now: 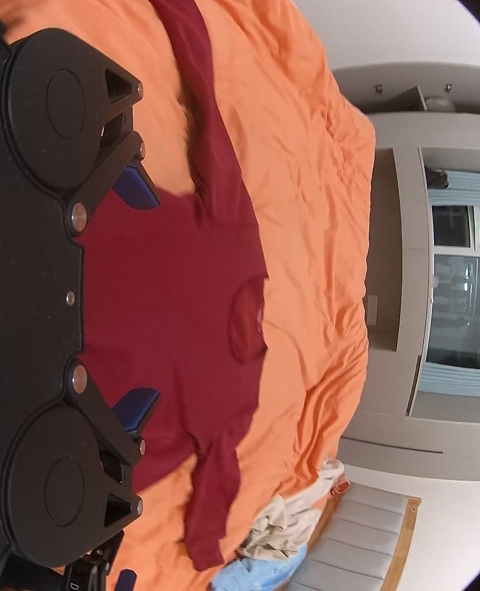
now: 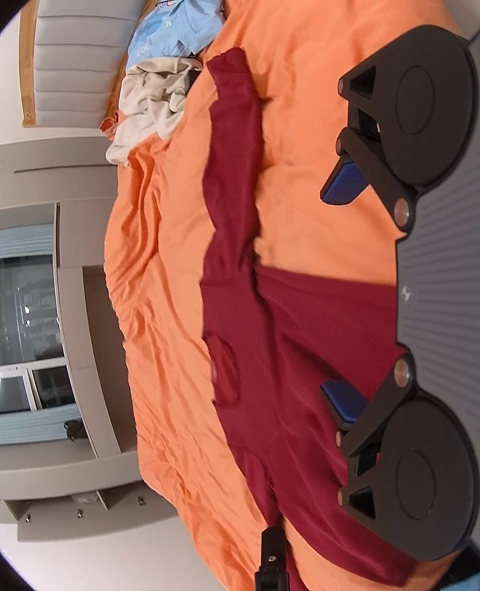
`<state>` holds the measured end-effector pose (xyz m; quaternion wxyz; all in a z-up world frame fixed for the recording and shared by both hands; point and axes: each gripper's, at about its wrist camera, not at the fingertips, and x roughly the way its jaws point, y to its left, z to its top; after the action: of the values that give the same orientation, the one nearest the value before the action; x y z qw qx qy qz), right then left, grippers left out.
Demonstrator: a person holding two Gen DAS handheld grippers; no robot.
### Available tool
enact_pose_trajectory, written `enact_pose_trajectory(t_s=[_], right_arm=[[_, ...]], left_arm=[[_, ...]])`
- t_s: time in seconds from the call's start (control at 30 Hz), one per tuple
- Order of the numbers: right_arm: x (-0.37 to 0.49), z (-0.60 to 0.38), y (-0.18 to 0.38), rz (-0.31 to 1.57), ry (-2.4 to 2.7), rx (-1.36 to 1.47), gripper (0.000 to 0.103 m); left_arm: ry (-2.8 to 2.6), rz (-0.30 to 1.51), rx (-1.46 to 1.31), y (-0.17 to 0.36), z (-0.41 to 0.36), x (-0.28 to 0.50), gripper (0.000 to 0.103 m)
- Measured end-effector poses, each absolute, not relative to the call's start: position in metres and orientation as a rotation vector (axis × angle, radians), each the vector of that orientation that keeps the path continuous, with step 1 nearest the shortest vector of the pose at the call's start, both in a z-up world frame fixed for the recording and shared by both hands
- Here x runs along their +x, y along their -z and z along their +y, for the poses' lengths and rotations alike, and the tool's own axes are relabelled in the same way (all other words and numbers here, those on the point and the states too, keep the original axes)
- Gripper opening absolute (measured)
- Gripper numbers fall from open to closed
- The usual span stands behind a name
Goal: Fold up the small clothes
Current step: 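Grasp the sweater sleeve cuff with the right gripper and lift it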
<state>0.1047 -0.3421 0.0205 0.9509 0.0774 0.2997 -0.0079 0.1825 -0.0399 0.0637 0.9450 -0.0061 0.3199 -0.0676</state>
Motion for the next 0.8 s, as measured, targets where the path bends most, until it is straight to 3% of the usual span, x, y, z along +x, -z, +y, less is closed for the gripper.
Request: enact_pose_trajectory(t_s=[0.3,0.6,0.8], right_arm=[[0.166,-0.442,-0.023,0.532,0.109,0.333,0.103],[0.227,-0.577,0.005,0.504,0.364,0.471,0.102],[0.255,-0.652,0.033,0.476,0.459,0.523,0.090]], left_arm=[[0.178,0.610,0.005,-0.067,-0.092,0.275,0.103],[0.189,0.634,-0.049,-0.025,-0.133,0.354,0.102],[0.172,0.695,-0.031,0.014,-0.148,0.381,0.102]])
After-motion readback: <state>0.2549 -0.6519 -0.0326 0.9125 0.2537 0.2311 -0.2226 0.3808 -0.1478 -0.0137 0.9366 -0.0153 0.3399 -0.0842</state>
